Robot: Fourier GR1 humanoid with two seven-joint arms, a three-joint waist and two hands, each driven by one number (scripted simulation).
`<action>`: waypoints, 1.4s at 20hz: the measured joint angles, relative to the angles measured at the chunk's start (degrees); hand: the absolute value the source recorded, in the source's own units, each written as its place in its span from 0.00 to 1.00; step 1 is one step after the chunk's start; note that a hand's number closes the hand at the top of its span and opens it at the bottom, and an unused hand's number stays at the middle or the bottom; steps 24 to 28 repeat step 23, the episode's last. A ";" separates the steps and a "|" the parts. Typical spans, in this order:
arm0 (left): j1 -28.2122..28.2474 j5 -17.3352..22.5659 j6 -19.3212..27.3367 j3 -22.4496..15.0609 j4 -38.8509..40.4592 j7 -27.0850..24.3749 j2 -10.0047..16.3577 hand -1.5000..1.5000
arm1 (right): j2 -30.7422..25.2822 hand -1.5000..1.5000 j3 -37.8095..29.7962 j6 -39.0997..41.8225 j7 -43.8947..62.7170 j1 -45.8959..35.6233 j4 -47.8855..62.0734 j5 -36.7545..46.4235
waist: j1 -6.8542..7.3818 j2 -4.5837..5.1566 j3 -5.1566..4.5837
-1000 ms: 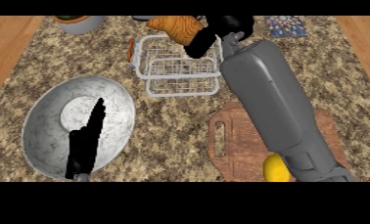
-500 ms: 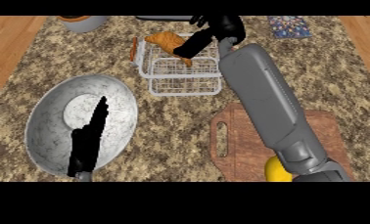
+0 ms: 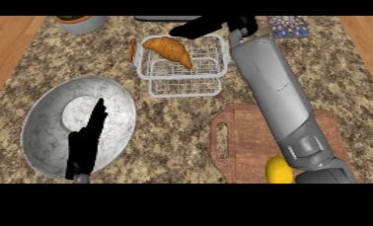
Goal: Pick the croissant from the cutting board and place it in the tiered basket
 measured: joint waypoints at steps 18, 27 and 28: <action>2.05 -0.25 0.79 0.76 -1.76 1.44 -0.08 0.50 | -27.26 0.00 -21.06 9.71 1.73 17.58 -13.90 -13.23 | -2.22 -0.40 -0.02; 1.82 0.15 0.01 0.87 -2.12 1.95 0.05 0.50 | -35.85 0.00 -28.26 21.57 -2.62 24.11 -10.71 -20.83 | -1.80 -0.23 -0.08; 1.82 0.15 0.01 0.87 -2.12 1.95 0.05 0.50 | -35.85 0.00 -28.26 21.57 -2.62 24.11 -10.71 -20.83 | -1.80 -0.23 -0.08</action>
